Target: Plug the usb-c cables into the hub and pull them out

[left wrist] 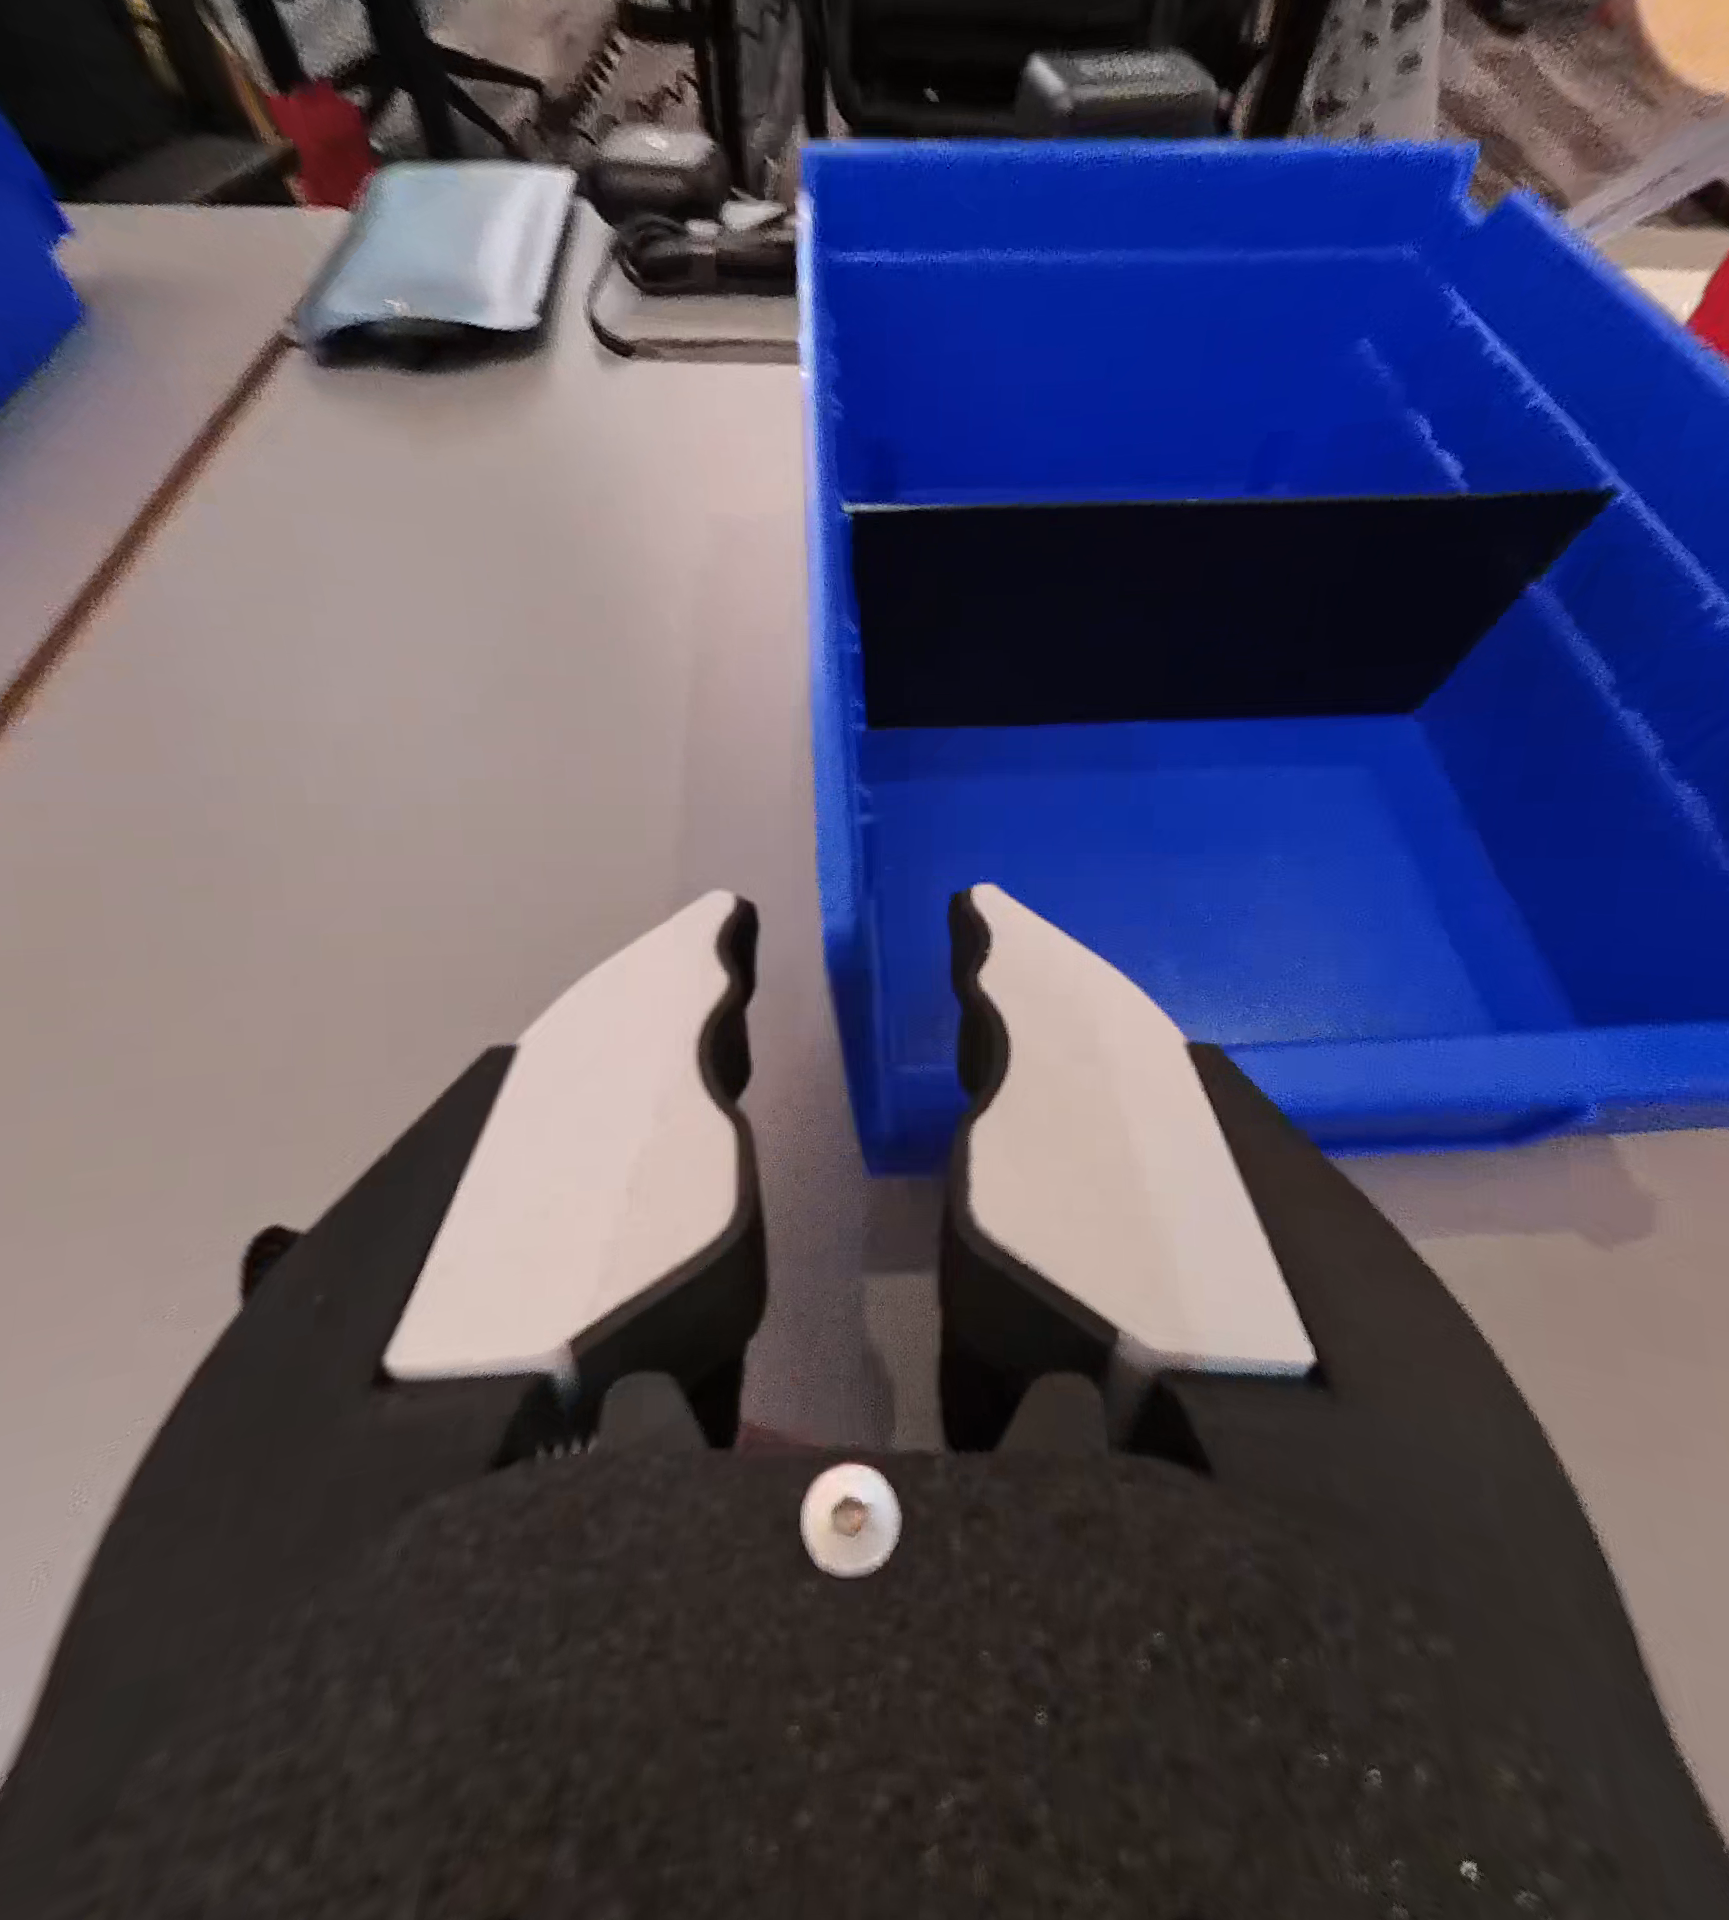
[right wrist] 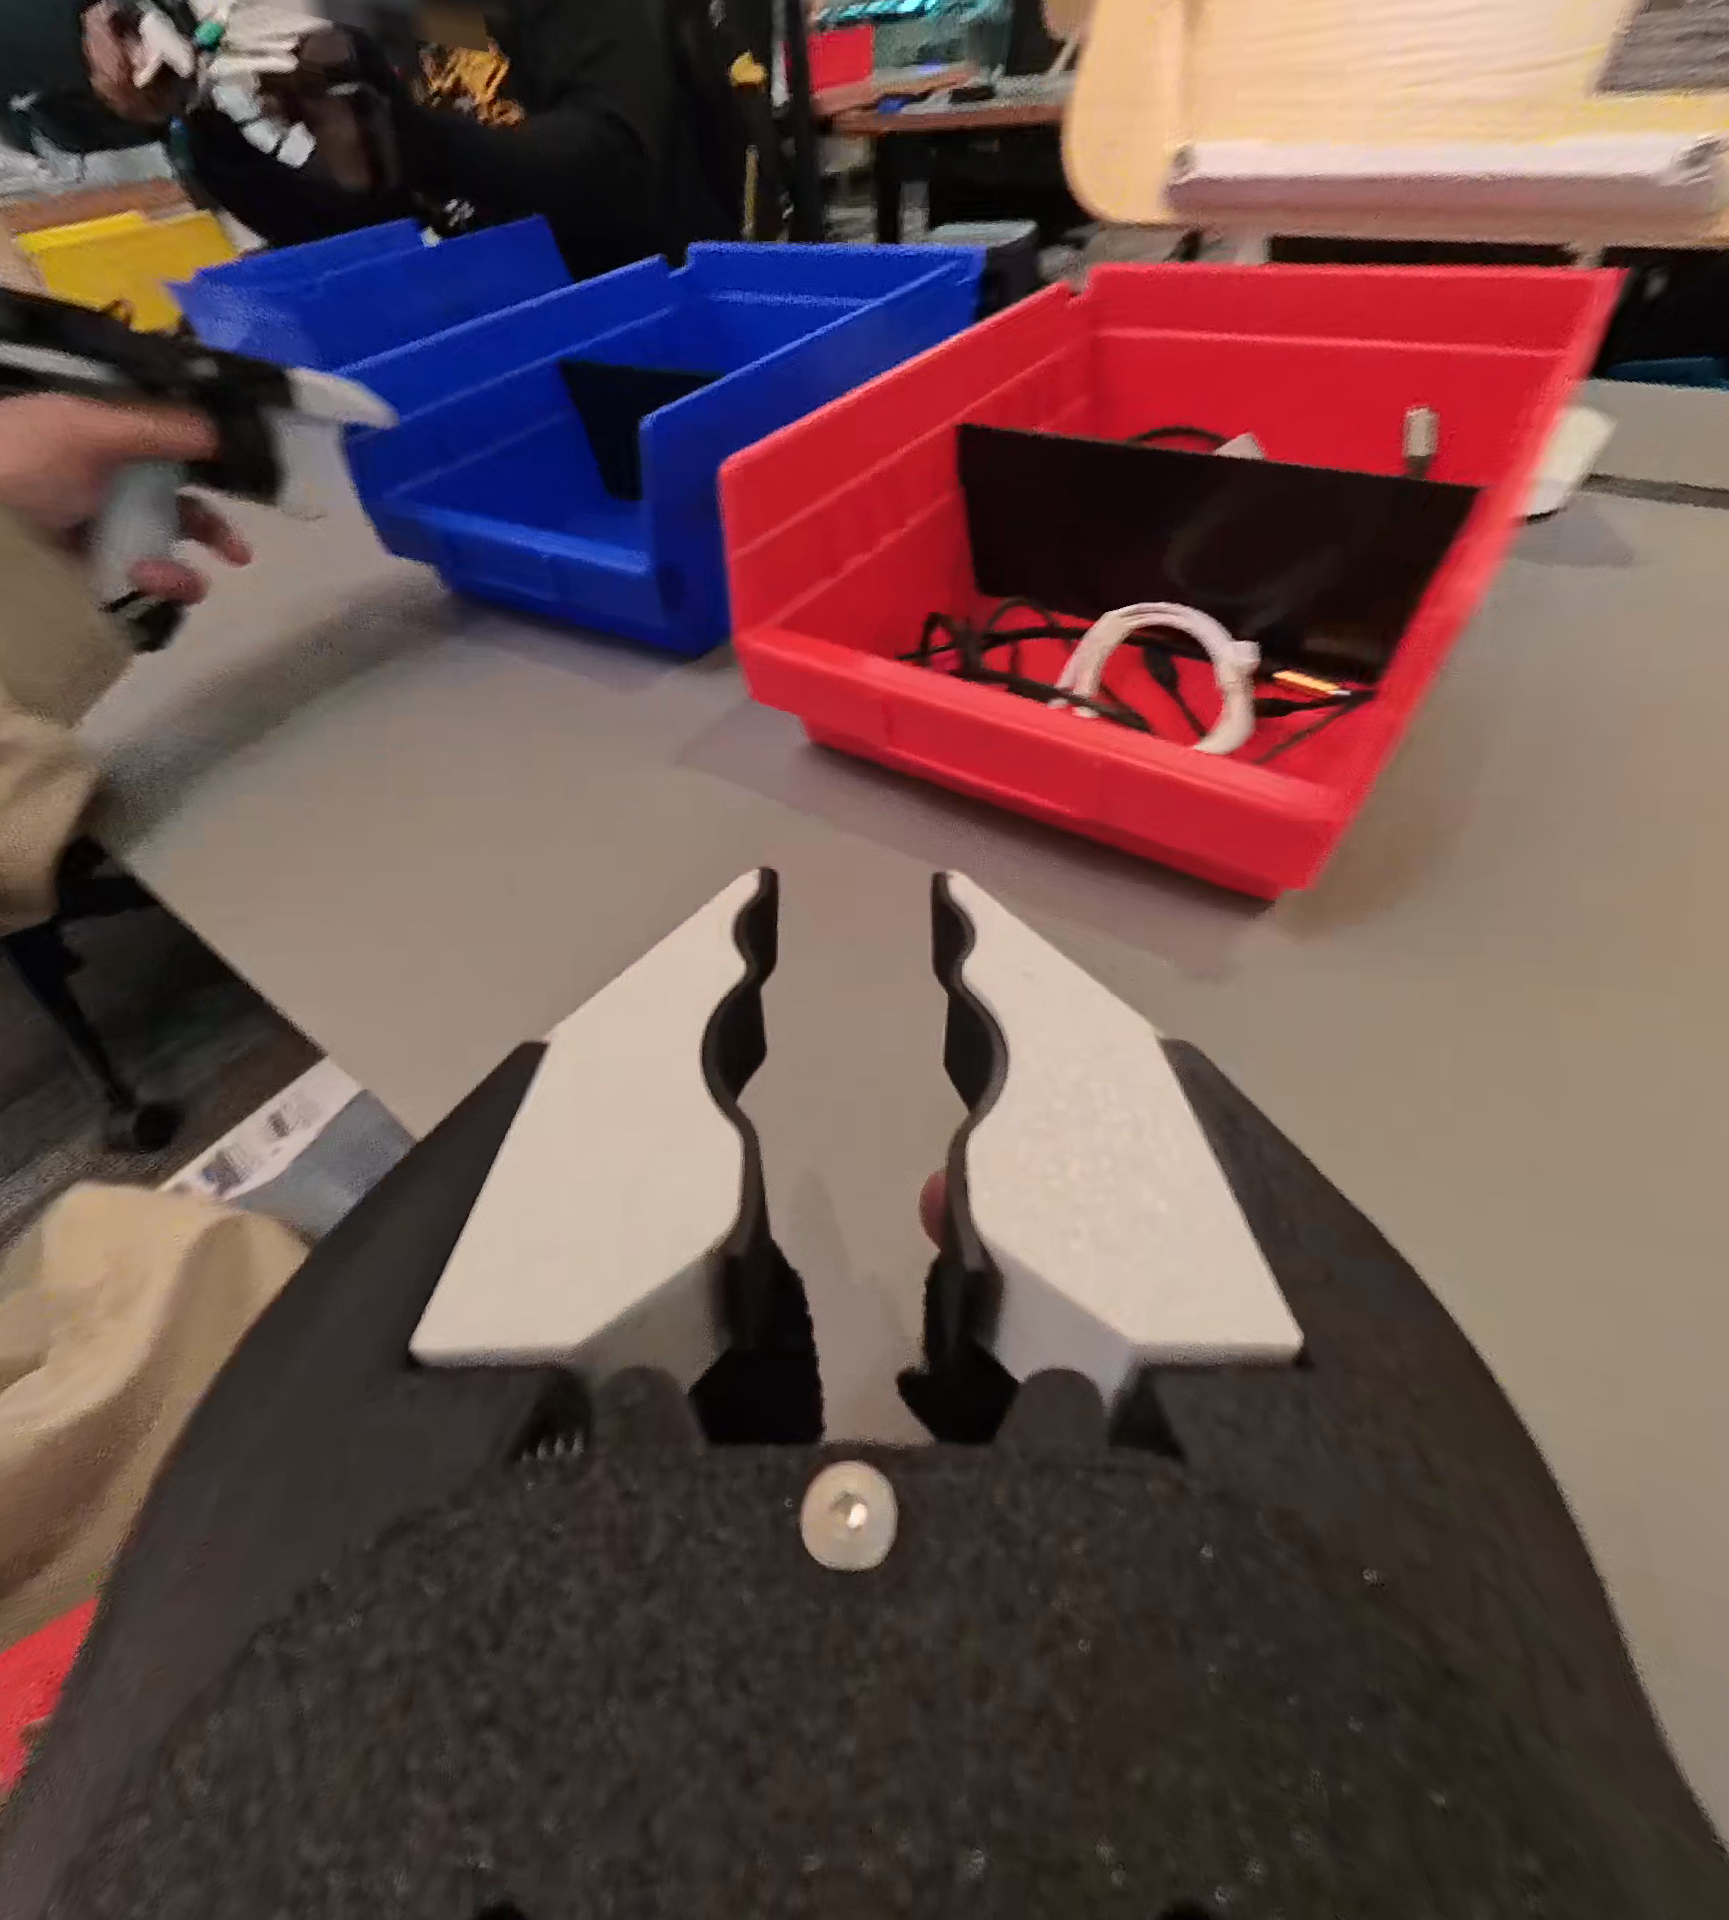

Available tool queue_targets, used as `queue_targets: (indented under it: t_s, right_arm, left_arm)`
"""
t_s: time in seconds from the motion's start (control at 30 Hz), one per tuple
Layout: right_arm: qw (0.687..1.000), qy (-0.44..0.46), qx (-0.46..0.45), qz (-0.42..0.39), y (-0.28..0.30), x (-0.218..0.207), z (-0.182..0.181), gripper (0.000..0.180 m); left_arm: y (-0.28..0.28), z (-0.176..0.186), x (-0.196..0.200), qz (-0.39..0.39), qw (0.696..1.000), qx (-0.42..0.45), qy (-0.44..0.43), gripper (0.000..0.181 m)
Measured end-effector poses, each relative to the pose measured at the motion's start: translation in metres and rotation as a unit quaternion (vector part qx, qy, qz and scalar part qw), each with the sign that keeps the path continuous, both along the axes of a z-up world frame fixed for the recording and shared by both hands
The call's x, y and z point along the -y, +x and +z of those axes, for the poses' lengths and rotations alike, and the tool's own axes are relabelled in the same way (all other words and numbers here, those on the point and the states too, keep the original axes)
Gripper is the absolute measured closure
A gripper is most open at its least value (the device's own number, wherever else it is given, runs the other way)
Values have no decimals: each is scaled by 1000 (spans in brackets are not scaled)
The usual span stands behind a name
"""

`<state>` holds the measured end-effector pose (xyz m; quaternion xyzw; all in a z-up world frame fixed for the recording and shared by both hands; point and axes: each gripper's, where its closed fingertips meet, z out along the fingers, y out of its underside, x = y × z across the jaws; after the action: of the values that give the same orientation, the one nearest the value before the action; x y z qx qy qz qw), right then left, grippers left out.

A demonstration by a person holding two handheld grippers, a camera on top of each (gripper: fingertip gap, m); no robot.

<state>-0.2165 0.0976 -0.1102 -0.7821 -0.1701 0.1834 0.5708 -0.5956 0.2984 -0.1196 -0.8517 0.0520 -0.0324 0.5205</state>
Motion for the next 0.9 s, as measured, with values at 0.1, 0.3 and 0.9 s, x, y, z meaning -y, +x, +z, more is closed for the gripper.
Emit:
queue_targets:
  t_s: [0.1, 0.3, 0.9]
  right_arm:
    - [999, 2, 28, 38, -37, 3, -2, 148]
    - [994, 6, 83, 72, -100, -16, -12, 148]
    - [996, -2, 81, -36, -178, -69, -9, 170]
  left_arm:
    - [5, -19, -16, -11, 1000, -14, -25, 170]
    - [7, -21, 16, 2, 999, -5, -33, 178]
    - [21, 1, 190, 38, 997, -74, 4, 175]
